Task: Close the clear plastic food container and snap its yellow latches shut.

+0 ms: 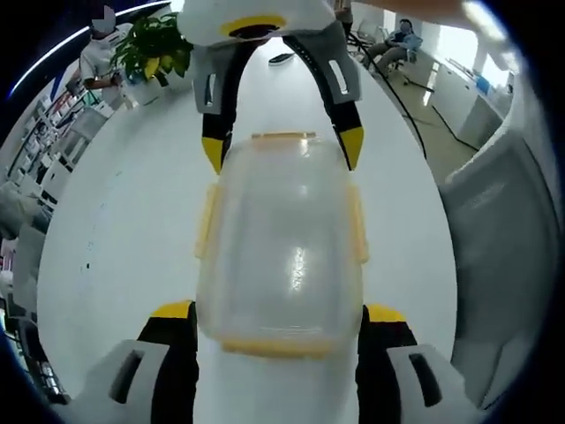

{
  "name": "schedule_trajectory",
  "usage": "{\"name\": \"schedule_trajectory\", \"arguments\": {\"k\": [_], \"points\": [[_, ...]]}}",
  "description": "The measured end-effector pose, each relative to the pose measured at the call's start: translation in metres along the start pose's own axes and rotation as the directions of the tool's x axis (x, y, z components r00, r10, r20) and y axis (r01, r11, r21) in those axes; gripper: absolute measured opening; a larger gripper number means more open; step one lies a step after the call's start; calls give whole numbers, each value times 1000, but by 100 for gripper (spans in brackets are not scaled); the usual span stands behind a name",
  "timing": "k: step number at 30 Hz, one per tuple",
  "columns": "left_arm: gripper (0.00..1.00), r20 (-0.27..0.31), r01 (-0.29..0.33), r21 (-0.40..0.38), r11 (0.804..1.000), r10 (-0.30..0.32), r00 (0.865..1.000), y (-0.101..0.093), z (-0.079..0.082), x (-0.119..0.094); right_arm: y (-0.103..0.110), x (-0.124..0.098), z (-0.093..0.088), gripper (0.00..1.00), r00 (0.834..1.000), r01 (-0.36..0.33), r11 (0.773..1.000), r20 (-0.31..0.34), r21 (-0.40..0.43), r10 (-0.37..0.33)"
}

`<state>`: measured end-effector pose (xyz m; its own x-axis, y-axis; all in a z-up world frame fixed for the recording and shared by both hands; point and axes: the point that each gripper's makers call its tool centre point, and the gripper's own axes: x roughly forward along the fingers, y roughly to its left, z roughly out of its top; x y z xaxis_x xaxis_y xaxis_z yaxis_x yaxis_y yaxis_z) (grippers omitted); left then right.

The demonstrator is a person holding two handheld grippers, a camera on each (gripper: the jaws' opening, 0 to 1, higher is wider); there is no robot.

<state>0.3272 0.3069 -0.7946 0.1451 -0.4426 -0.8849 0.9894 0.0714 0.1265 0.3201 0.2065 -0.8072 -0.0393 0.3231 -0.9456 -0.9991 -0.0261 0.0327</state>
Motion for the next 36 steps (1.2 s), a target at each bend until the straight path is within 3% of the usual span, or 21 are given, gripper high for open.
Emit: {"name": "schedule_trajectory", "arguments": {"k": [17,22,36], "points": [[69,-46,23,55,998,-21,999,-20,-58,-31,28,23,63,76,1000,10,999,25,46,-11],[69,-35,22,52,998,-20,999,-24,-74,-39,34,29,78,76,1000,7,999,16,46,-8],[70,-36,25,70,997,-22,999,-36,-92,-49,48,36,98,76,1000,14,998,16,62,-15]]}}
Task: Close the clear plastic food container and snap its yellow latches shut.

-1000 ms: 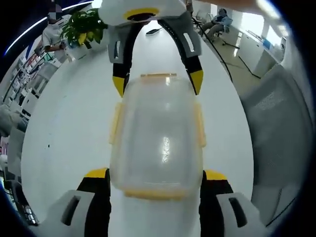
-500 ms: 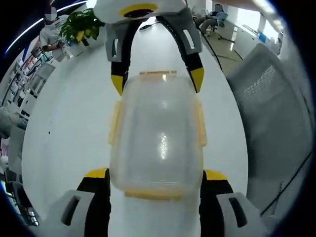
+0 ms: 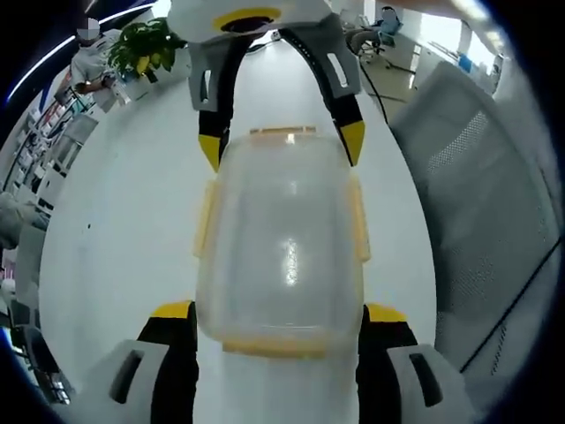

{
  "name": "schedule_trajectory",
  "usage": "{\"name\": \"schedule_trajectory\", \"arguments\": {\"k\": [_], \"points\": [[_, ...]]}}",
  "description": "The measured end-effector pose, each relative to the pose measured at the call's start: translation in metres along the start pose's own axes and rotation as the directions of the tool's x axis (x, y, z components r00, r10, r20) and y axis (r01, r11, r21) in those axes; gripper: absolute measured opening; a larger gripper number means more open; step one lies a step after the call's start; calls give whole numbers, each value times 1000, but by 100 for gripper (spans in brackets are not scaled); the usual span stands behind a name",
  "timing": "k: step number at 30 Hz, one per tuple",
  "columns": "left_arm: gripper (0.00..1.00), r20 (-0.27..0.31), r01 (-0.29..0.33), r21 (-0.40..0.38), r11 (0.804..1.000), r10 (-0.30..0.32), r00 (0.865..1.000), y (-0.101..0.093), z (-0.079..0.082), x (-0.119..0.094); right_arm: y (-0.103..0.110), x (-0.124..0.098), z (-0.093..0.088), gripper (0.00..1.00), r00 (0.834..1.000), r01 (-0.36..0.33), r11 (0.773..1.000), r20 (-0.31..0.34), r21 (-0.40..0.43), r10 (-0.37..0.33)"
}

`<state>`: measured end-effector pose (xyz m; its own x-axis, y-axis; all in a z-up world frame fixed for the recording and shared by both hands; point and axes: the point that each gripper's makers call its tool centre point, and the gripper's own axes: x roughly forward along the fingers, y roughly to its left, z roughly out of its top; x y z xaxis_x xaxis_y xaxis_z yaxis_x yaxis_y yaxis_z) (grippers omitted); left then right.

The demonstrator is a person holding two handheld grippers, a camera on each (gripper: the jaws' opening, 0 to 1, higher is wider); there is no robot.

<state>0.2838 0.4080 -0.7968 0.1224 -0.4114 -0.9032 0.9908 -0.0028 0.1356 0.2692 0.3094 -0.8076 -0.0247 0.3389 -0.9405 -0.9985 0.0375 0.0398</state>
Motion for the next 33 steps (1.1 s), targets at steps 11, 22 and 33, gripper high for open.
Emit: {"name": "schedule_trajectory", "arguments": {"k": [11,22,33], "points": [[70,13,13,34,999,-14,1000,5,0,1,-3,1,0,76,1000,-7,1000,11,24,7],[70,38,19,66,998,-21,999,30,-1,5,-24,1,1,77,1000,-9,999,28,52,7],[71,50,-3,72,997,-1,999,68,2,14,-62,-1,-1,77,1000,-1,998,27,63,-1]]}}
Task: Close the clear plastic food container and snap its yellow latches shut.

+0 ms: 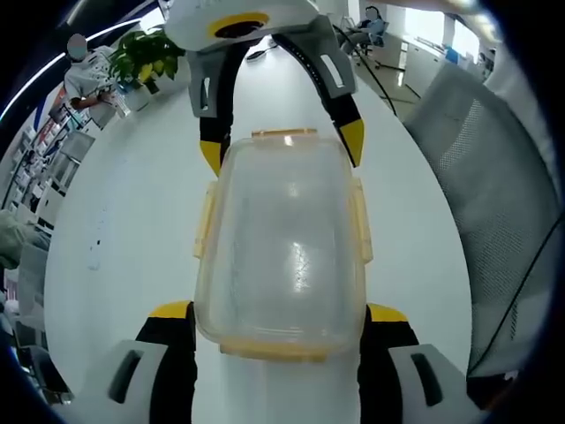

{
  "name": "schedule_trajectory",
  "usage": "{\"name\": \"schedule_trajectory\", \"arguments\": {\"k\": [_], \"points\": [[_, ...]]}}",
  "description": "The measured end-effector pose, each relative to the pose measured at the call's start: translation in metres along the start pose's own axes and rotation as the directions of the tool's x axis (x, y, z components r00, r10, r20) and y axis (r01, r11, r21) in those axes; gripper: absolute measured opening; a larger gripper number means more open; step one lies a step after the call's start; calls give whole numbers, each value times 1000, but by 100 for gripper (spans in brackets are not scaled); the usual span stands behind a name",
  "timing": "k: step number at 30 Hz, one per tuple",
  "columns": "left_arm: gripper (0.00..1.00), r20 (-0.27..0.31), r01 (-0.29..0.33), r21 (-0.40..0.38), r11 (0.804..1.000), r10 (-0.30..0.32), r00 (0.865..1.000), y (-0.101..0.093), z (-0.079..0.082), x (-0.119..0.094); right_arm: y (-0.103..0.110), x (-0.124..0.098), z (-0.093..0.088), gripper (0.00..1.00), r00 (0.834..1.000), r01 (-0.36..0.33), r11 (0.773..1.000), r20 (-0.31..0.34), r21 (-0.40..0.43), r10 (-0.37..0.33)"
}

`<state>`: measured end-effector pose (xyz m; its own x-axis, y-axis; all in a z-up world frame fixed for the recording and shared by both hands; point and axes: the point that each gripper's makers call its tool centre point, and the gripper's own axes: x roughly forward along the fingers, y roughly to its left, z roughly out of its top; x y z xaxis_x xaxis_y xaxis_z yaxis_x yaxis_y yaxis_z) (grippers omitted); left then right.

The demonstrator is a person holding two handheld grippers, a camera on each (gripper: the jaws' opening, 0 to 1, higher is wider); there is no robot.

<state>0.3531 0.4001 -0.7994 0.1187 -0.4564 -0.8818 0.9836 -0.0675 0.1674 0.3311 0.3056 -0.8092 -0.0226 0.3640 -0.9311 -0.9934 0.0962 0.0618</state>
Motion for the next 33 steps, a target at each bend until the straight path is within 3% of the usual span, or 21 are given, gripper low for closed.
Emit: {"name": "schedule_trajectory", "arguments": {"k": [14,23,33], "points": [[72,17,-9,-31,999,10,1000,38,-2,6,-40,-2,0,77,1000,-6,1000,-26,-20,5],[75,29,4,-70,998,-2,1000,43,-3,12,-46,-3,-2,77,999,-9,999,-39,-40,8],[77,-13,-21,-48,999,21,1000,42,-4,15,-46,-3,-3,78,999,-5,999,-45,-45,3]]}}
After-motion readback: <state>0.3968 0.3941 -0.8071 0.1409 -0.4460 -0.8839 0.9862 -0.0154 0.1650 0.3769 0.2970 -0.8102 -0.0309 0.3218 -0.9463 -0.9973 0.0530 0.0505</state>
